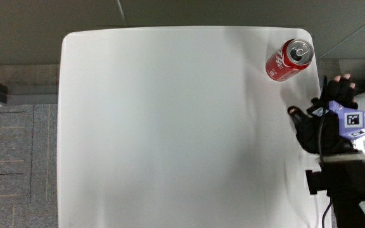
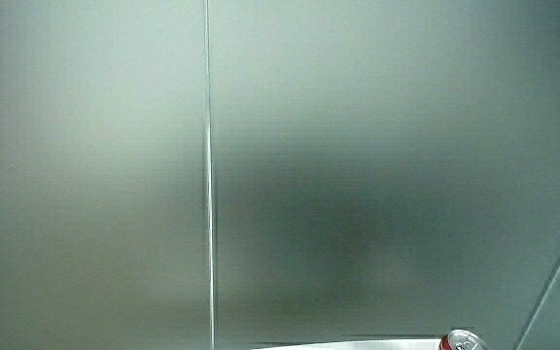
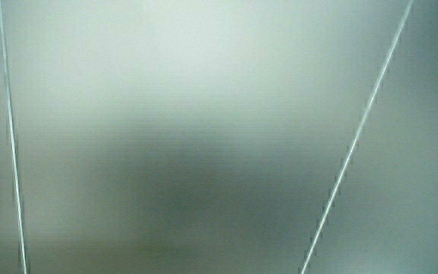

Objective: Pick coca cola

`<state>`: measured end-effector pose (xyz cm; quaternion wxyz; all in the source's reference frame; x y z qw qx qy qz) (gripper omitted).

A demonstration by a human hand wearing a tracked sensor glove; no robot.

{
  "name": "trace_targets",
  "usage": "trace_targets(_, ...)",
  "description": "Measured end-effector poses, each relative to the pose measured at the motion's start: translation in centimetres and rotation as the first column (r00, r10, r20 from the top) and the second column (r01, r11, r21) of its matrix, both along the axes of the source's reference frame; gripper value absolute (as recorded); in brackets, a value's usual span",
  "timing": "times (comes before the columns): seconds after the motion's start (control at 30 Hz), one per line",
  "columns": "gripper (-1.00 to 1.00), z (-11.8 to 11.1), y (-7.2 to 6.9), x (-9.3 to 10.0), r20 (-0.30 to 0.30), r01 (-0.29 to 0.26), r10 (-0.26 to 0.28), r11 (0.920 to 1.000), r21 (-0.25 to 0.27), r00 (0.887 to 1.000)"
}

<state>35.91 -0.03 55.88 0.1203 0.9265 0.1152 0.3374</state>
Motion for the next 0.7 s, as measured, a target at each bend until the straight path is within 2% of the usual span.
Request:
trace_targets(0.07, 0.00, -0.1, 0.0, -0.1, 0.007, -0.004, 0.004, 1.0000, 0.007, 1.000)
trace_targets(0.1, 0.00, 0.0, 0.0, -0.1, 0.040, -0.015, 0.015, 0.9999, 0.005, 0.999)
trace_targets(0.13, 0.00, 0.4, 0.0, 0.0, 0.084, -0.013, 0.011, 0.9996, 0.023, 0.996)
trace_targets(0.2, 0.00, 0.3, -0.2, -0.3, 0.115, -0.019, 0.012, 0.9981, 0.058, 0.993)
trace_targets(0.23, 0.00, 0.3, -0.3, -0.4, 0.149, -0.033, 0.022, 0.9971, 0.068, 0.989)
trace_targets(0.27, 0.00, 0.0, -0.4, -0.7, 0.166, -0.080, 0.078, 0.9967, 0.008, 0.983)
trace_targets(0.3, 0.00, 0.2, -0.6, -0.8, 0.216, -0.104, 0.103, 0.9946, -0.007, 0.971)
trace_targets(0.37, 0.00, 1.2, -1.3, -0.7, 0.317, -0.092, 0.062, 0.9925, 0.080, 0.947)
trace_targets(0.4, 0.00, 1.5, -1.6, -0.8, 0.354, -0.084, 0.046, 0.9921, 0.093, 0.934)
trace_targets(0.43, 0.00, 1.4, -1.9, -1.1, 0.406, -0.079, 0.022, 0.9891, 0.125, 0.913)
trace_targets(0.47, 0.00, 1.7, -2.0, -1.2, 0.425, -0.095, 0.044, 0.9905, 0.100, 0.904)
trace_targets(0.5, 0.00, 1.7, -2.2, -1.4, 0.455, -0.102, 0.040, 0.9885, 0.112, 0.889)
trace_targets(0.57, 0.00, 1.8, -2.5, -1.7, 0.468, -0.129, 0.075, 0.9879, 0.085, 0.881)
trace_targets(0.6, 0.00, 2.0, -2.8, -1.6, 0.475, -0.120, 0.057, 0.9875, 0.103, 0.878)
trace_targets(0.7, 0.00, 1.3, -3.1, -2.1, 0.506, -0.133, 0.050, 0.9826, 0.129, 0.861)
